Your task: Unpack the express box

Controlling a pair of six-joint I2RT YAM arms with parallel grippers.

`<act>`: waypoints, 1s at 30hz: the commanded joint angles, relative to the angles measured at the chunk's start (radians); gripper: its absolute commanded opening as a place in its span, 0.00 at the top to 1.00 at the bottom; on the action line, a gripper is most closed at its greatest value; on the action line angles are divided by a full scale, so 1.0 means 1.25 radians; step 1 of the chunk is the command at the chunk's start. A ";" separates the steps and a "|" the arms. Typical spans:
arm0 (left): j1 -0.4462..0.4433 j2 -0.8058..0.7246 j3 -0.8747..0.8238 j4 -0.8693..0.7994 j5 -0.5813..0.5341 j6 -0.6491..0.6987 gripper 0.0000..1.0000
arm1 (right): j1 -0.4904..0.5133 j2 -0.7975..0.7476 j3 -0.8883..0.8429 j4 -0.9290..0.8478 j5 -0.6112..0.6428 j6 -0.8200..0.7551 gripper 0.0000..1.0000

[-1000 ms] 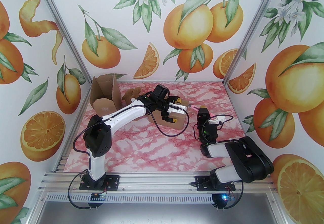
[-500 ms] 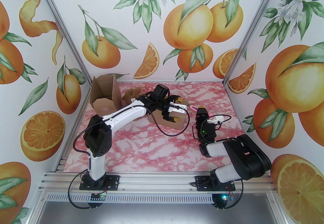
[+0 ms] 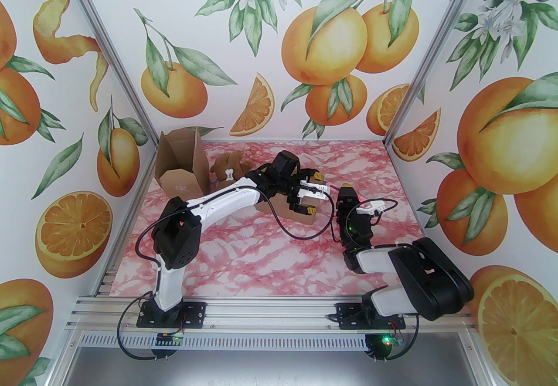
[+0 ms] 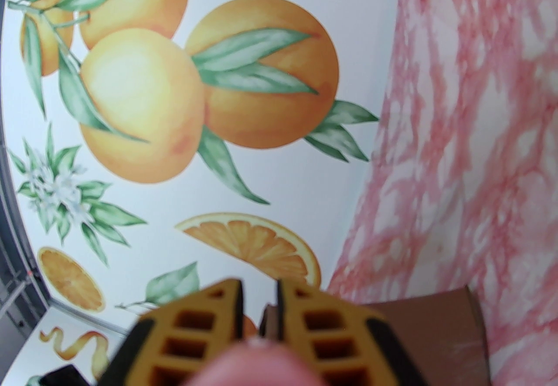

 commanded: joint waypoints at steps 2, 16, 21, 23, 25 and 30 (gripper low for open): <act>0.001 0.021 0.013 0.052 -0.026 -0.032 0.00 | 0.003 -0.032 -0.006 -0.048 0.003 0.018 1.00; 0.027 0.050 0.061 0.073 -0.050 -0.088 0.00 | 0.003 -0.007 0.007 -0.063 -0.059 0.052 1.00; 0.035 0.053 0.070 0.071 -0.049 -0.092 0.00 | 0.006 -0.016 0.007 -0.078 -0.065 0.054 1.00; 0.039 0.053 0.071 0.071 -0.050 -0.091 0.00 | 0.006 -0.026 0.010 -0.095 -0.068 0.053 1.00; 0.044 0.054 0.073 0.070 -0.050 -0.090 0.00 | 0.006 -0.036 0.016 -0.117 -0.078 0.050 1.00; 0.052 0.056 0.081 0.067 -0.047 -0.093 0.00 | 0.006 -0.048 0.017 -0.141 -0.096 0.046 1.00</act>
